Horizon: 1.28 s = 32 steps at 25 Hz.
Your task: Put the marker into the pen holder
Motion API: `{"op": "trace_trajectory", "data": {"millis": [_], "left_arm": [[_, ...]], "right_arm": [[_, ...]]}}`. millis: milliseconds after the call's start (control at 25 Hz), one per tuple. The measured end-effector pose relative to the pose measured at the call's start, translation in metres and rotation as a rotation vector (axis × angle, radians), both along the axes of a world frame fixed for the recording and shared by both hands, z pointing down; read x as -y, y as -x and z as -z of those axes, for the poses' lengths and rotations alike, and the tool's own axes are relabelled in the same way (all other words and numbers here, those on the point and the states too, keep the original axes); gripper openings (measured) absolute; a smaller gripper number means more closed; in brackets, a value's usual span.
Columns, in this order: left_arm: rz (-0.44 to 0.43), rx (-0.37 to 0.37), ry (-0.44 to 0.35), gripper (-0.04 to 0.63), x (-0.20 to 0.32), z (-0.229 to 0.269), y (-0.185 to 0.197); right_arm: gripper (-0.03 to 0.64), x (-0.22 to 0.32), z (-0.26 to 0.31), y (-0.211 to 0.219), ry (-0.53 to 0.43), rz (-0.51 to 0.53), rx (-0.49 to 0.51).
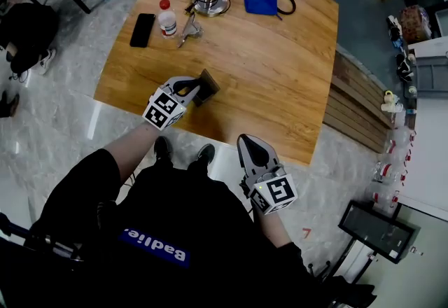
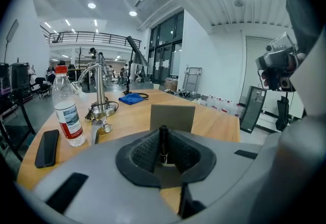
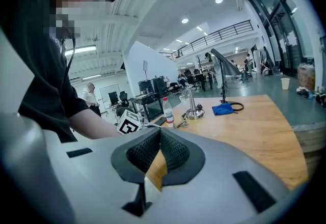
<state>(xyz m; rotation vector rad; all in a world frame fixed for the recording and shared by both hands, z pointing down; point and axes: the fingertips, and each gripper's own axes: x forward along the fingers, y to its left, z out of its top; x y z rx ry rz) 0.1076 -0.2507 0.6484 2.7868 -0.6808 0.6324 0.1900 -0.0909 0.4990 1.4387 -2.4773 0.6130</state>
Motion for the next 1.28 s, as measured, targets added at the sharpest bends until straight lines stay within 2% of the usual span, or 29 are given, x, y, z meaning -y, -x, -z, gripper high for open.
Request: {"op": "trace_trajectory", "data": {"millis": [120, 240, 360, 480, 680, 800, 960, 1280], "left_arm": [[-0.011, 0.022, -0.003, 0.052, 0.0, -0.006, 0.001], [-0.018, 0.04, -0.002, 0.054, 0.0, -0.01, 0.002], [-0.013, 0.034, -0.009, 0.061, 0.002, -0.007, 0.004], [-0.001, 0.017, -0.023, 0.098, 0.005, 0.002, 0.009], [0.024, -0.043, -0.055, 0.118, 0.008, 0.032, 0.025], [0.029, -0.104, -0.085, 0.118, -0.002, 0.065, 0.033], [0.001, -0.191, -0.121, 0.118, -0.036, 0.119, 0.036], [-0.073, -0.3, -0.134, 0.117, -0.099, 0.194, 0.042]], "right_arm": [[0.005, 0.002, 0.001, 0.002, -0.025, 0.002, 0.002], [0.006, -0.001, -0.002, 0.005, 0.018, 0.002, -0.003], [0.006, -0.001, -0.002, 0.008, 0.018, 0.009, -0.016], [0.006, 0.001, 0.0, 0.011, -0.01, 0.009, -0.007], [0.006, 0.008, 0.01, 0.021, -0.068, 0.029, 0.013], [0.006, 0.012, 0.016, 0.031, -0.094, 0.055, 0.017], [0.006, 0.016, 0.025, 0.045, -0.126, 0.077, 0.034], [0.006, 0.019, 0.043, 0.073, -0.183, 0.132, 0.061]]}}
